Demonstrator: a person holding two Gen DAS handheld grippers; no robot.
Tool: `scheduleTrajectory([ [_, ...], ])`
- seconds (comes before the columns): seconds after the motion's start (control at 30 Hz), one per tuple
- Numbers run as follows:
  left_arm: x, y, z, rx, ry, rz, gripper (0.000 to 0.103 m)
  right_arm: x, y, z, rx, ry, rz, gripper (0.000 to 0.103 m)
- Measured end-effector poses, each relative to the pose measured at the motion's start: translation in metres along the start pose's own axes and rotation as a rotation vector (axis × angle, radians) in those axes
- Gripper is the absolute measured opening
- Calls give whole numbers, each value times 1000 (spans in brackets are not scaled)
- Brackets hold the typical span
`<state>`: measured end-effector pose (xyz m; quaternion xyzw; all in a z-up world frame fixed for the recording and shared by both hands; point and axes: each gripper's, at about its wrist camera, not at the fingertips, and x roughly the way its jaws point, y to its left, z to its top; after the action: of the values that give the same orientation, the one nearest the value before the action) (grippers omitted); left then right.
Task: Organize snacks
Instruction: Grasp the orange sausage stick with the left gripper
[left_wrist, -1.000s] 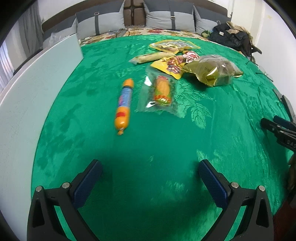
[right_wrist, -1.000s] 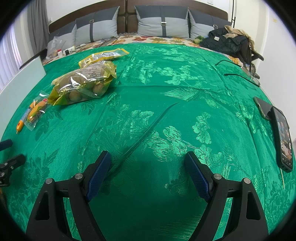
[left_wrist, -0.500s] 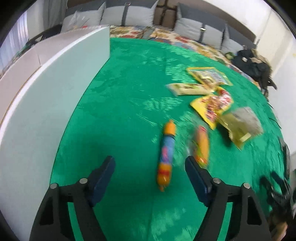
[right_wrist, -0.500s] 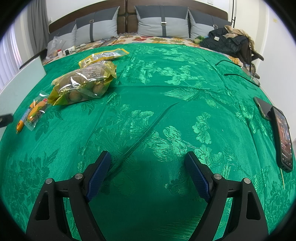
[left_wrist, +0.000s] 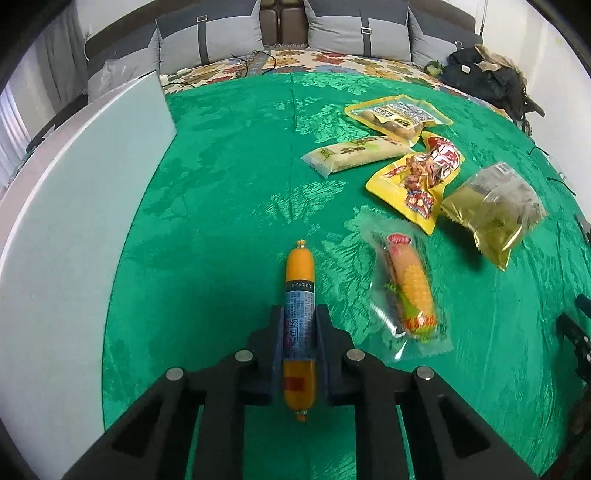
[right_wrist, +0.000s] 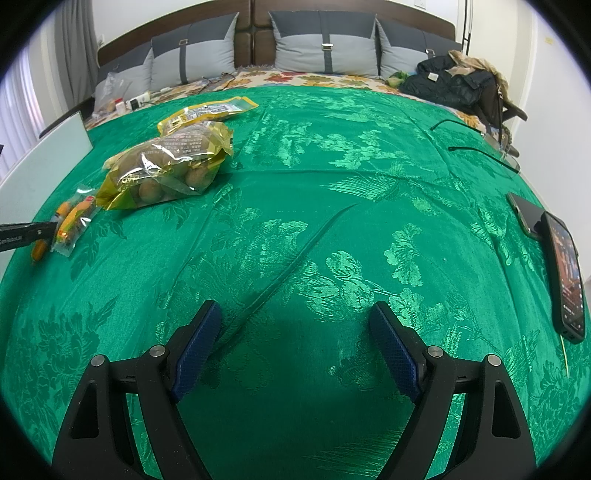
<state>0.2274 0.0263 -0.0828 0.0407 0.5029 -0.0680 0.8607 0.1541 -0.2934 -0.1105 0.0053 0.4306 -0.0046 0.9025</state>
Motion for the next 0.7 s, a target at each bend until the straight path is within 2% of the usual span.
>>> scheduleTrajectory([
  [0.3,-5,21,-13,-33,-32,-32,16,0,0,0,0,0,0,86],
  [0.4,-5,25,-14,-48,-63,-58,21,0,0,0,0,0,0,86],
  [0.47,-4,25,-13,-48,-76,-79,41,0,0,0,0,0,0,86],
  [0.5,-3,24,-13,-39,-78,-77,47,0,0,0,0,0,0,86],
  [0.57,-1,19,-14,-1,-75,-42,68,0,0,0,0,0,0,86],
  [0.63,0,15,-18,37,-100,3,78,0,0,0,0,0,0,86],
  [0.7,1,22,-22,6,-104,-7,84,0,0,0,0,0,0,86],
])
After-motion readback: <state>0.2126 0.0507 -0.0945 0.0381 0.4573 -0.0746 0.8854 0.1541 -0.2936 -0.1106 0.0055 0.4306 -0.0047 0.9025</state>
